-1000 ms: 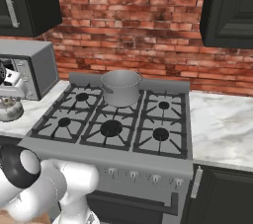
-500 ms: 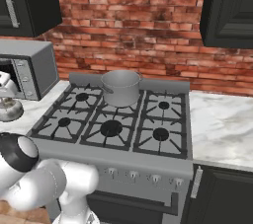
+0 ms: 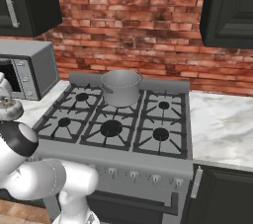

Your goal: Pick the kettle from the counter and place it on a stove burner. Then turn the burner on.

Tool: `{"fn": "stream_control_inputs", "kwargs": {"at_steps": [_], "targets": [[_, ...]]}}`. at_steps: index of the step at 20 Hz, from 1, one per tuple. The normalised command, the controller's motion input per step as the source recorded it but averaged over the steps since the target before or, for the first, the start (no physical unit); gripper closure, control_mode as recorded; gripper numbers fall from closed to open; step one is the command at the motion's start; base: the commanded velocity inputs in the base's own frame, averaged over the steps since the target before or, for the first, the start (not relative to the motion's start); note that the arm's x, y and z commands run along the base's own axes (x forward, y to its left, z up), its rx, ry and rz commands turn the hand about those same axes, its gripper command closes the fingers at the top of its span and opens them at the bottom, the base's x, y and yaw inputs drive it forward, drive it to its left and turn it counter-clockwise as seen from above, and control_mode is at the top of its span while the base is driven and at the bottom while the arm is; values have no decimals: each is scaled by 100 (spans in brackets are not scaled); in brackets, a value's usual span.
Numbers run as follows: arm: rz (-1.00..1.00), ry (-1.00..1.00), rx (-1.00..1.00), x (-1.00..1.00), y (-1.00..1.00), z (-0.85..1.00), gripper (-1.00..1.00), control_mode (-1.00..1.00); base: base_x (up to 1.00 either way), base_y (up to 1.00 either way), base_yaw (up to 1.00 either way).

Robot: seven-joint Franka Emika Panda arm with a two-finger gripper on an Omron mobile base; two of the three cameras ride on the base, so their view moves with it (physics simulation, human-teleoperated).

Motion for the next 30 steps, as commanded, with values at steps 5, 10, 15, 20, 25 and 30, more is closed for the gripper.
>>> {"fn": "stream_control_inputs", "kwargs": {"at_steps": [5, 10, 15, 20, 25, 30], "targets": [[9, 0, 0, 14, 29, -7, -100, -100, 0, 0, 0], [0, 0, 0, 21, 13, -1, -100, -100, 0, 0, 0], [0, 0, 0, 17, 13, -7, -100, -100, 0, 0, 0], [0, 0, 0, 20, 20, -15, -100, -100, 0, 0, 0], [0, 0, 0, 29, 17, -13, -100, -100, 0, 0, 0], [0, 0, 0, 32, 14, -7, -100, -100, 0, 0, 0]]}}
